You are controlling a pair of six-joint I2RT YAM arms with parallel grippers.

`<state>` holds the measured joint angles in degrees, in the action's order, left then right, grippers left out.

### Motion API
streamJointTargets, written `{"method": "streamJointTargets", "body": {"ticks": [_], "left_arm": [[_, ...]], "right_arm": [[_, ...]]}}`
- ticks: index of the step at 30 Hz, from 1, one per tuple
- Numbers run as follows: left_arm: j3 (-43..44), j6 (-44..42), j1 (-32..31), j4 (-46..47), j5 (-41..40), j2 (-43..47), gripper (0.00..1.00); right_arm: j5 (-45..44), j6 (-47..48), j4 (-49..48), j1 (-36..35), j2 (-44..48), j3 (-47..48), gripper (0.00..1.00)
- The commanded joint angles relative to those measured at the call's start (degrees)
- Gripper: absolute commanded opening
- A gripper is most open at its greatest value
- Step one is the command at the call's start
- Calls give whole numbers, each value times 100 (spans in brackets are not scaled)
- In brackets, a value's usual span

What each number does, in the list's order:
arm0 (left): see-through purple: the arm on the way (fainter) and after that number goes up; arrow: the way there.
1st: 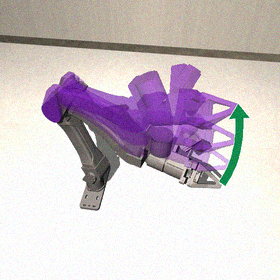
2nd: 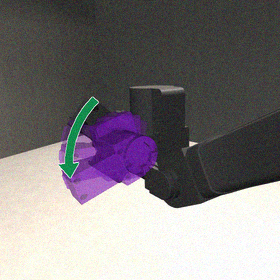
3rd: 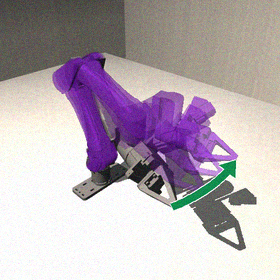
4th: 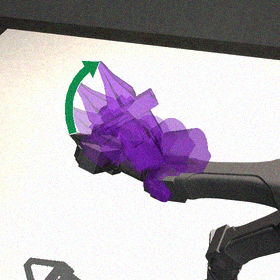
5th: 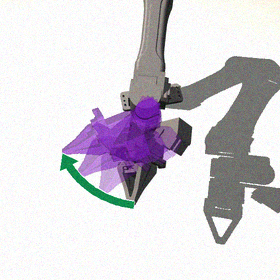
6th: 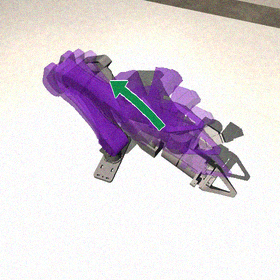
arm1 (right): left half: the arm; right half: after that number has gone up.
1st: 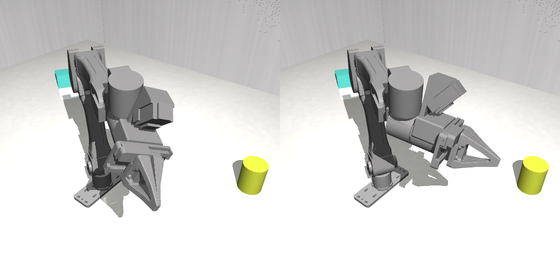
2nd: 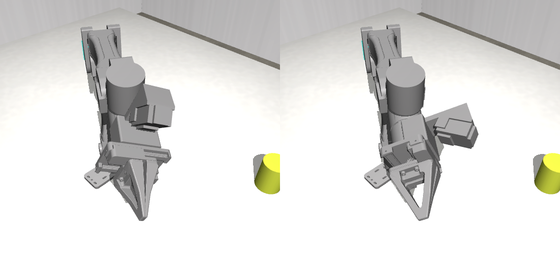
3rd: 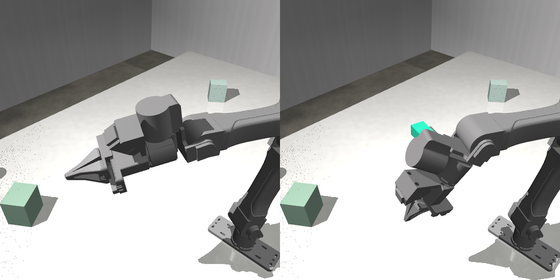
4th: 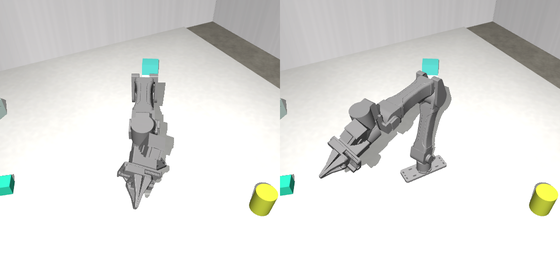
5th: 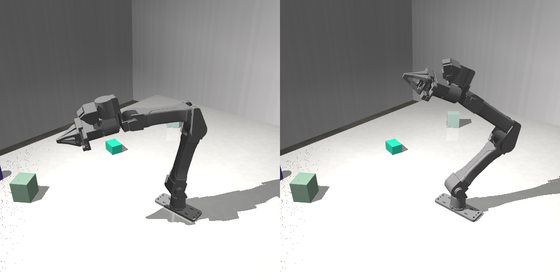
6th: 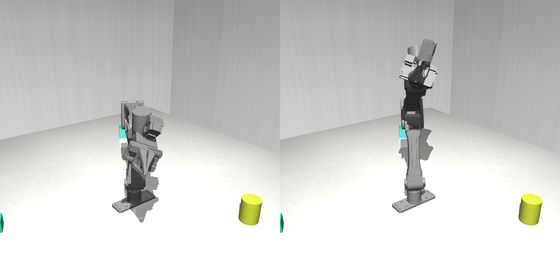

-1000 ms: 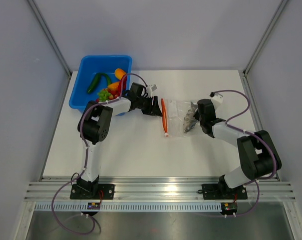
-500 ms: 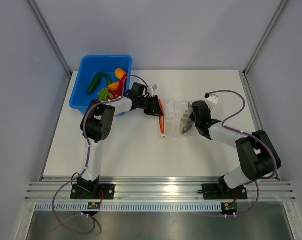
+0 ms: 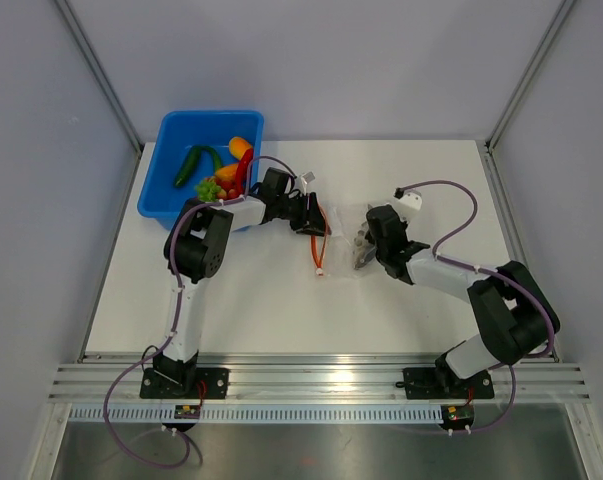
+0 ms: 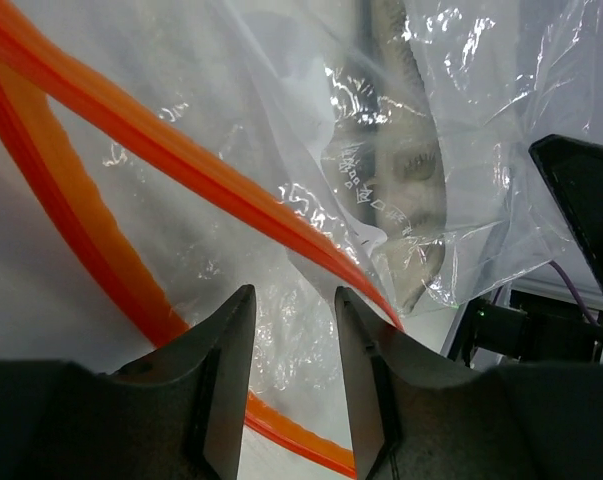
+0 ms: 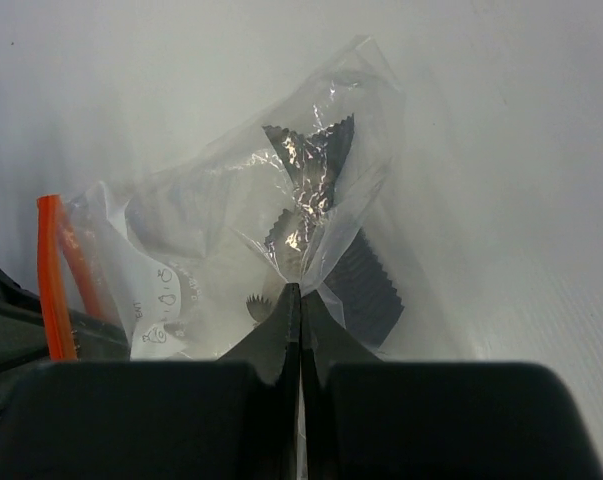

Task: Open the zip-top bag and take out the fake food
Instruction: Pick up the fake fish from the zipper food storage bag.

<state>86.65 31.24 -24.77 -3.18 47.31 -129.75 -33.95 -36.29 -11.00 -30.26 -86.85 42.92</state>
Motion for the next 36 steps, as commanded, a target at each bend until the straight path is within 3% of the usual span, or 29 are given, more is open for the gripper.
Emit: {"method": "streamJointTargets", "body": {"ticks": [1,10,20,25,29,36], "left_arm": [[62,128,-10,292,288,-41,42],[36,4,-10,282,217,-76,45],[-719,610,69,1960,603,20,45],[-1080,883,148,2715,692,335,48],[-1326,884,184,2867,605,599,48],[-1651,901,201,3007,587,1074,48]], "right_arm": [[-314,-97,-270,-164,124,156,0],[-586,245,-411,-208,414,296,0],[-252,377,-236,-305,1020,437,0],[-568,316,37,-296,942,446,0],[-1129,263,344,-296,714,551,0],[-1342,167,406,-287,564,420,0]]}}
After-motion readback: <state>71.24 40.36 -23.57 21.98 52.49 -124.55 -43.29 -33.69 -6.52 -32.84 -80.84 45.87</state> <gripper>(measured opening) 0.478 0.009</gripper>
